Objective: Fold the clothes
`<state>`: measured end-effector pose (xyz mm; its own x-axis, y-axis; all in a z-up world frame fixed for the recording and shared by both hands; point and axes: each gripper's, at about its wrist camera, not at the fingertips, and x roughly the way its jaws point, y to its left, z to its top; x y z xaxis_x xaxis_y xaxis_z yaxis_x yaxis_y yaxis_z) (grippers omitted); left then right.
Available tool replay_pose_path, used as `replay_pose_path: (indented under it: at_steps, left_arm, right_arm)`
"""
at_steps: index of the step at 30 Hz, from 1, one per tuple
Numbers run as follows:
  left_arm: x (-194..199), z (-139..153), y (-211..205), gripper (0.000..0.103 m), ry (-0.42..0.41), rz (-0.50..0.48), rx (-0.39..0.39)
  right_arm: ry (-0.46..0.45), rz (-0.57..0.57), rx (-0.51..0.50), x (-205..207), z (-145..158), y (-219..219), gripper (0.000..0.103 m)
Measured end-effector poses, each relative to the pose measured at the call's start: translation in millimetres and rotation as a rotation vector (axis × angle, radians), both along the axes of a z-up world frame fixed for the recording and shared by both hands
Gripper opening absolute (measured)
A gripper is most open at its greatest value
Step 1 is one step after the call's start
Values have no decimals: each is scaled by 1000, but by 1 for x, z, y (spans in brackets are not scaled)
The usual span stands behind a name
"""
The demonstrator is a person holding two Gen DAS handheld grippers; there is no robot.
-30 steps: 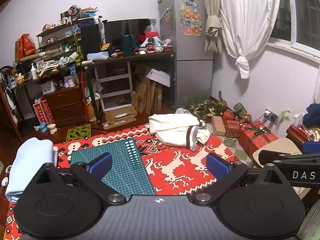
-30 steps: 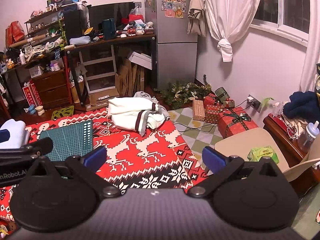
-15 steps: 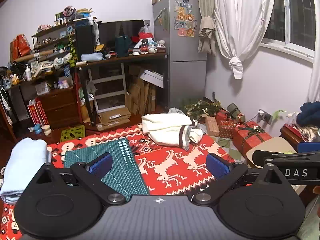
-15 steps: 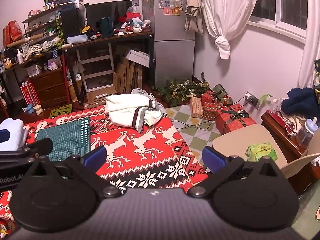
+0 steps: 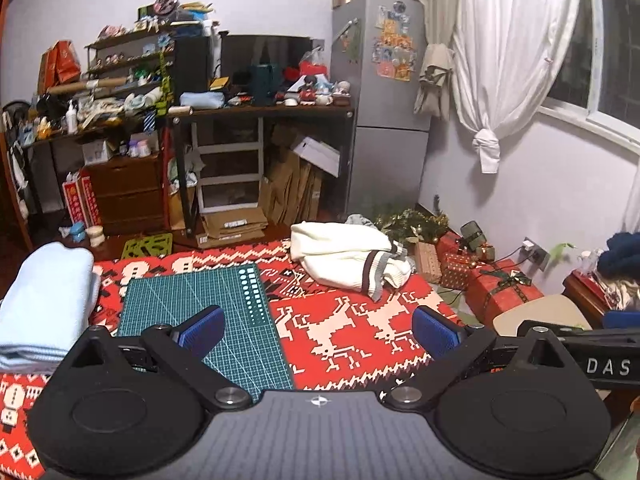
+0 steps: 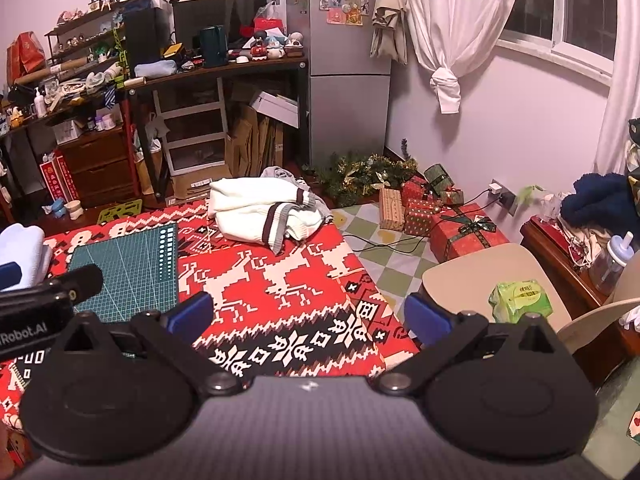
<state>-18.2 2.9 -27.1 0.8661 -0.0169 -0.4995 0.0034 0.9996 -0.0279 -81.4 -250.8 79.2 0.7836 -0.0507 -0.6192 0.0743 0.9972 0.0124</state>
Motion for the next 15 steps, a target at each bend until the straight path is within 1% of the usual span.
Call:
replay_pose_path:
  at_steps: [8, 15]
  left_arm:
    - [-9, -3, -7, 103, -64, -29, 30]
    - [-2, -13, -6, 103, -69, -28, 71]
  right_arm:
    - [9, -16, -17, 3, -10, 3, 103]
    - [-10, -57, -29, 7, -25, 0, 103]
